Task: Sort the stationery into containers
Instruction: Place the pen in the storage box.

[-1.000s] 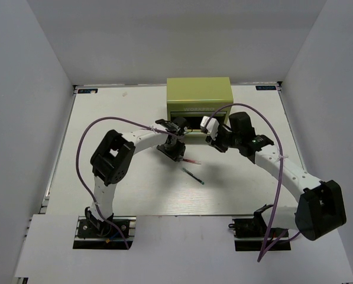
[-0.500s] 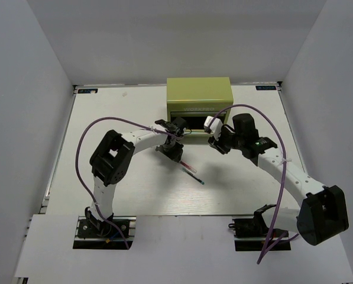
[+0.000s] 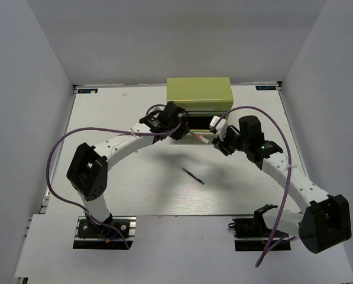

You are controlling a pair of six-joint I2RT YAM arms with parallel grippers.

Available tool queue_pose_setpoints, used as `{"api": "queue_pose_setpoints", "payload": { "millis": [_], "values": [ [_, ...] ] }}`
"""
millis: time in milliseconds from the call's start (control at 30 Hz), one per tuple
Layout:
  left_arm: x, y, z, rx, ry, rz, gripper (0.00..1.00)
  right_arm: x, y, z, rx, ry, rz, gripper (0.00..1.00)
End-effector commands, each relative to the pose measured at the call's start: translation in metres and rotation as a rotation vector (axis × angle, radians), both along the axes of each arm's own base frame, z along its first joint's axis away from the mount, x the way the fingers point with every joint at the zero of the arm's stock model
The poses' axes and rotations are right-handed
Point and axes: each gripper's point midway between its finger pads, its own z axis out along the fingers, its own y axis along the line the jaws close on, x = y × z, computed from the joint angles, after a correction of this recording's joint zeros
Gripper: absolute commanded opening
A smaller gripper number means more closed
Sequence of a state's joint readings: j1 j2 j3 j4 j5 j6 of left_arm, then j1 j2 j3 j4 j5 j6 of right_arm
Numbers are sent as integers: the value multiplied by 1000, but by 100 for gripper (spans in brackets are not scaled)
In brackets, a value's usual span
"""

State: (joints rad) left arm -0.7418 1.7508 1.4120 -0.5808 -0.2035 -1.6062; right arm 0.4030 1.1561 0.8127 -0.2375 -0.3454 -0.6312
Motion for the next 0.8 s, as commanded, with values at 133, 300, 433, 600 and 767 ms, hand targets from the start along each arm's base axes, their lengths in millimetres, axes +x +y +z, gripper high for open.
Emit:
{"api": "queue_pose_setpoints", "payload": {
  "millis": [133,300,433,600,767],
  "values": [
    [28,-17,33,-175,-107,112,0,7,-11,19,31,-65,-56,47],
    [57,-24,34,-228,-127,211,0,7,-19,23,36,-82,-81,47],
    [69,-34,26,-265,-135,262,0,8,-26,23,37,-96,-98,47],
    [85,-41,19,-308,-168,297,0,5,-31,22,38,-94,-110,47],
    [94,-45,21,-312,-191,312,5,6,-34,19,39,-89,-117,47]
  ]
}}
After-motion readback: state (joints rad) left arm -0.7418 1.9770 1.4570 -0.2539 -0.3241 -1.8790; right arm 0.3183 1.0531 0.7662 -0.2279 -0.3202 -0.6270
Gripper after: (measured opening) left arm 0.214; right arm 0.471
